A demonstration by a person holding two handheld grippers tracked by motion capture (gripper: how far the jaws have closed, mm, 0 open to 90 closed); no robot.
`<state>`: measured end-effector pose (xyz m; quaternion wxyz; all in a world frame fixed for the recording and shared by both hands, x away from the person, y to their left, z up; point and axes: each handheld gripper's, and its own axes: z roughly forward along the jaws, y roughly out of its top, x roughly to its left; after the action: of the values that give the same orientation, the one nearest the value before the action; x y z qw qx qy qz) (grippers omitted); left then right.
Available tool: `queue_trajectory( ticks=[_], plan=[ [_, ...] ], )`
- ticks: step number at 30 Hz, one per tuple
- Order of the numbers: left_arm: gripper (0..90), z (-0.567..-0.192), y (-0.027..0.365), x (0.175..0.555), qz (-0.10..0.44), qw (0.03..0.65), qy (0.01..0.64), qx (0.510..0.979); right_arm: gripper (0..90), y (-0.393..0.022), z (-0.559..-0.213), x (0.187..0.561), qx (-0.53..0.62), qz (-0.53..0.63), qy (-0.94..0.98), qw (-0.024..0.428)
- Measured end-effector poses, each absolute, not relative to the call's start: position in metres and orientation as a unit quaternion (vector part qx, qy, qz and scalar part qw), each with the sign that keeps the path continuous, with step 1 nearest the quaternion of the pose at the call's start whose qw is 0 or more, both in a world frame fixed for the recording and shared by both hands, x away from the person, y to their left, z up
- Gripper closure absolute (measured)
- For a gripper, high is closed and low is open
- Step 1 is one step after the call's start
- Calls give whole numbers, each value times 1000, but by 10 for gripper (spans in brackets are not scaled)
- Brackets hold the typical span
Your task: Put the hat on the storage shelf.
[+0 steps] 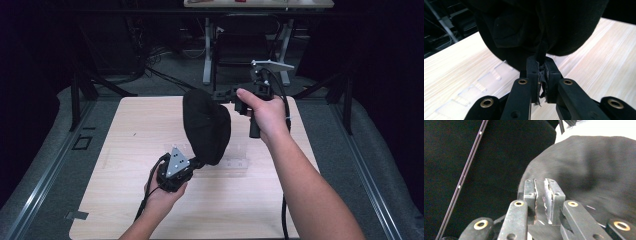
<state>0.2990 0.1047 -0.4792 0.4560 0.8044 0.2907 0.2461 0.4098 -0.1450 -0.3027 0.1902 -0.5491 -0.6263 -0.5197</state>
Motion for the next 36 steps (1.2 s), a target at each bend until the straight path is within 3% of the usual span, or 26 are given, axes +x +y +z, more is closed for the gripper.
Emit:
queue_trajectory(
  ticks=[31,36],
  plan=[
    [834,-522,136,299,211,468,353,782,768,-190,-302,397,-566,-519,-621,156],
    [780,-523,137,299,214,461,359,783,752,-195,-303,395,-570,-513,-625,143]
  ],
)
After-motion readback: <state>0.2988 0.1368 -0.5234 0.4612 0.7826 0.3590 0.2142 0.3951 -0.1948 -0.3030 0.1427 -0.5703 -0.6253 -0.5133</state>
